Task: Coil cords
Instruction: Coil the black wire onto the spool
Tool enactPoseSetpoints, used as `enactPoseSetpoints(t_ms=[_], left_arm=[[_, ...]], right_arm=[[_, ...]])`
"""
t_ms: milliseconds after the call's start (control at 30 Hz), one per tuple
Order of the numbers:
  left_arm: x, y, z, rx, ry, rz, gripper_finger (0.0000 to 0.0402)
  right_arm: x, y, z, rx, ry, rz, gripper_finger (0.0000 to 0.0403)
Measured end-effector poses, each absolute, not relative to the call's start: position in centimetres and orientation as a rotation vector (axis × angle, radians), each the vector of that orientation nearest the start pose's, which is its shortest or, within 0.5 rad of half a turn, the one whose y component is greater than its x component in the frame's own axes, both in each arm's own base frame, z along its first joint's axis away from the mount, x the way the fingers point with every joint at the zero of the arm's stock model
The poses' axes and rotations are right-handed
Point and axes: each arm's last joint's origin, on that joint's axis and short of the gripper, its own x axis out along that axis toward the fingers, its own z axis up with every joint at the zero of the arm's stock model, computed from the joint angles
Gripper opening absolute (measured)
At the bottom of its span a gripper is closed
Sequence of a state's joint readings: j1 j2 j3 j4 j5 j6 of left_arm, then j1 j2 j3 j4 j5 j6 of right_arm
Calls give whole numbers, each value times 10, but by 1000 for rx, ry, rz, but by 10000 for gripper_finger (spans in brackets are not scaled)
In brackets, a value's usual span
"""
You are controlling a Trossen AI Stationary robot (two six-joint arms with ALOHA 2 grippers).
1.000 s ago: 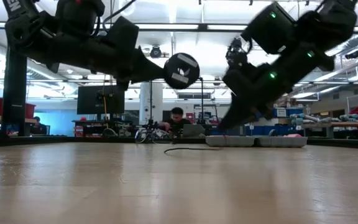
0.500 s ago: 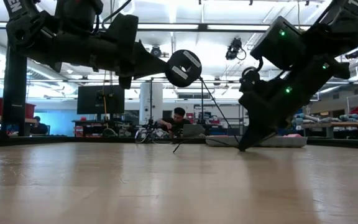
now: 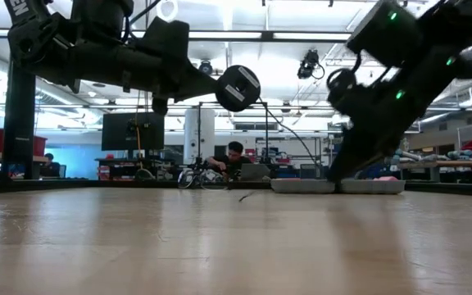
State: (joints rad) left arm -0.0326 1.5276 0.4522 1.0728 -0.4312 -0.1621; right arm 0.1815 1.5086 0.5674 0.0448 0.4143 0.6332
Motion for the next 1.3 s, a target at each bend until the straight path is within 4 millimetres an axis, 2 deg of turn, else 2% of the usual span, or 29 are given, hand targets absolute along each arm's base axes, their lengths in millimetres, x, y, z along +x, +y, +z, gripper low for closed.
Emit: enactPoseSetpoints(t_ms=[167,333,433,533,633,800,900,1100,1300], left_arm=[[272,4,180,-137,-23,419,0],[272,4,179,-133,-21,436,0],[272,4,180,-125,-21,442,0],[272,5,180,-106,-23,452,0],[271,5,181,-105,-31,467,0],[271,5,181,-101,-30,468,0],[271,5,181,-82,-25,467,0],[271,5,180,-61,-17,466,0],[271,5,181,-53,-16,465,0]], right_arm=[[230,37,160,328,754,-489,87],[200,38,179,304,742,-607,88],[195,39,187,294,664,-661,85],[206,42,190,281,557,-654,84],[227,46,187,208,482,-603,85],[262,46,165,19,437,-550,81],[276,43,153,-27,397,-552,79],[287,27,136,-43,395,-608,73],[291,15,131,-16,393,-637,66]])
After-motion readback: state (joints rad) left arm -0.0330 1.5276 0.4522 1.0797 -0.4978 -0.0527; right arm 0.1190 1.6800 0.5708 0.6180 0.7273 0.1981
